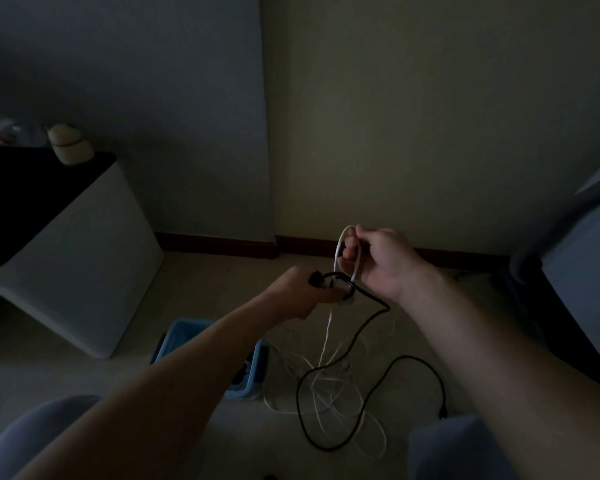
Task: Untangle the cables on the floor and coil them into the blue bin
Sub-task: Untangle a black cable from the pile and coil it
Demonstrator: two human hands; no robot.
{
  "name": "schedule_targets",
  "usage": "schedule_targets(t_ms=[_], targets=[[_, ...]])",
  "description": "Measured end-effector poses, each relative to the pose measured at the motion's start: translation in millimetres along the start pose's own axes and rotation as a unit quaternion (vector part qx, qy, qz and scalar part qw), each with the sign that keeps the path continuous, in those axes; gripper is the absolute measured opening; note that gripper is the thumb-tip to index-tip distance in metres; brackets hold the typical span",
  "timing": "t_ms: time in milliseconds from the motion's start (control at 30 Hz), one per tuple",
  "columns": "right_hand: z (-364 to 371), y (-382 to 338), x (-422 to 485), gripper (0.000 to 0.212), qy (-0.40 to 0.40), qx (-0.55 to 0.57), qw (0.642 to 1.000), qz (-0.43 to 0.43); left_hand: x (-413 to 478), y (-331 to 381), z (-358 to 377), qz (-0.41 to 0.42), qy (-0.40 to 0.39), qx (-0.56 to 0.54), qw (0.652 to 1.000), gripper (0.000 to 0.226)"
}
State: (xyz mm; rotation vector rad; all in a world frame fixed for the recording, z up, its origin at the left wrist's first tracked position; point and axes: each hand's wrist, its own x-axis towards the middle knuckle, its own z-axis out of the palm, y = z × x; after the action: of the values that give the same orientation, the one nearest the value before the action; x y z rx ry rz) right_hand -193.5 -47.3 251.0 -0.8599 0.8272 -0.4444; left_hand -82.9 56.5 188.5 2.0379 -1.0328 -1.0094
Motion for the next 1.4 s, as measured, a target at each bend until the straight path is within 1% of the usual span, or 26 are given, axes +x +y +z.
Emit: schedule_targets(t_ms=[100, 167, 233, 300, 400, 433, 533, 600, 667, 700, 733, 767, 833, 867, 900, 967, 1067, 1133, 1200, 1267, 1333, 1400], targets=[[3.6, -0.2, -0.6, 0.032, 0.028, 0.093, 0.995, 0.039, -4.0, 0.5, -0.7, -0.008, -0.034, -0.003, 0.999, 0.056], [6.2, -2.0, -1.6, 0.039, 0.022, 0.140, 0.989, 0.034, -6.5, 0.5, 1.7, 0.003, -0.055, -0.061, 0.997, 0.062], [8.1, -4.4, -2.8, 0.043, 0.015, 0.152, 0.988, 0.018, -7.7, 1.1, 5.8, 0.004, -0.065, -0.135, 0.989, 0.059], [8.9, -6.0, -3.9, 0.043, 0.011, 0.167, 0.986, 0.016, -9.1, 2.6, 8.3, -0.006, -0.070, -0.197, 0.978, 0.054], [5.2, -6.1, -3.6, 0.042, 0.020, 0.158, 0.987, 0.016, -11.2, 4.1, 11.1, 0.000, -0.070, -0.223, 0.972, 0.050], [3.5, -6.6, -3.5, 0.041, 0.024, 0.133, 0.991, 0.012, -12.2, 4.3, 11.9, 0.001, -0.063, -0.218, 0.974, 0.051], [-3.0, -10.0, -1.1, 0.036, 0.025, 0.004, 0.999, -0.020, -11.7, 2.3, 12.9, -0.008, -0.026, -0.212, 0.977, 0.058], [-8.2, -11.2, 0.7, 0.025, 0.000, -0.063, 0.997, -0.048, -10.1, 1.5, 12.1, -0.015, 0.001, -0.206, 0.979, 0.058], [-13.5, -9.9, 3.3, 0.012, -0.040, -0.147, 0.985, -0.081, -7.5, -0.1, 10.3, -0.026, 0.034, -0.204, 0.978, 0.064], [-16.0, -8.4, 4.6, 0.010, -0.056, -0.201, 0.973, -0.095, -6.3, -1.3, 9.3, -0.031, 0.051, -0.207, 0.977, 0.070], [-18.7, -6.3, 7.0, 0.009, -0.069, -0.250, 0.960, -0.104, -4.0, -3.5, 8.1, -0.035, 0.068, -0.209, 0.975, 0.070], [-21.1, -4.1, 9.0, 0.009, -0.081, -0.291, 0.946, -0.112, -2.0, -5.6, 7.2, -0.041, 0.082, -0.209, 0.974, 0.064], [-24.7, -0.4, 12.4, 0.011, -0.092, -0.364, 0.915, -0.145, 0.6, -9.5, 5.8, -0.049, 0.096, -0.194, 0.975, 0.053], [-26.2, 0.6, 13.4, 0.012, -0.091, -0.386, 0.904, -0.160, 0.7, -10.5, 6.2, -0.047, 0.095, -0.184, 0.977, 0.052], [-26.4, 1.2, 13.2, 0.012, -0.089, -0.392, 0.900, -0.169, 0.1, -10.6, 7.1, -0.041, 0.090, -0.176, 0.979, 0.051], [-24.9, 1.5, 11.6, 0.013, -0.079, -0.365, 0.911, -0.176, -0.9, -8.8, 9.3, -0.023, 0.080, -0.153, 0.985, 0.046], [-24.2, 1.5, 9.7, 0.013, -0.045, -0.315, 0.932, -0.176, -2.8, -2.0, 9.6, 0.006, 0.076, -0.110, 0.991, 0.040], [-22.9, 2.8, 9.3, 0.012, -0.023, -0.273, 0.949, -0.156, -3.9, 1.1, 8.5, 0.026, 0.079, -0.101, 0.991, 0.040], [-19.6, 6.2, 8.8, 0.013, -0.005, -0.230, 0.965, -0.126, -3.7, 0.3, 6.0, 0.047, 0.100, -0.063, 0.992, 0.038], [-17.1, 10.7, 9.7, 0.016, 0.016, -0.229, 0.965, -0.125, -3.1, -2.5, 4.0, 0.058, 0.112, -0.017, 0.992, 0.031], [-15.6, 13.3, 11.2, 0.019, 0.047, -0.260, 0.952, -0.154, -2.5, -4.7, 2.5, 0.067, 0.122, 0.026, 0.990, 0.022], [-13.3, 14.0, 10.1, 0.017, 0.066, -0.249, 0.952, -0.164, -2.4, -5.4, 1.5, 0.068, 0.127, 0.054, 0.988, 0.020]])
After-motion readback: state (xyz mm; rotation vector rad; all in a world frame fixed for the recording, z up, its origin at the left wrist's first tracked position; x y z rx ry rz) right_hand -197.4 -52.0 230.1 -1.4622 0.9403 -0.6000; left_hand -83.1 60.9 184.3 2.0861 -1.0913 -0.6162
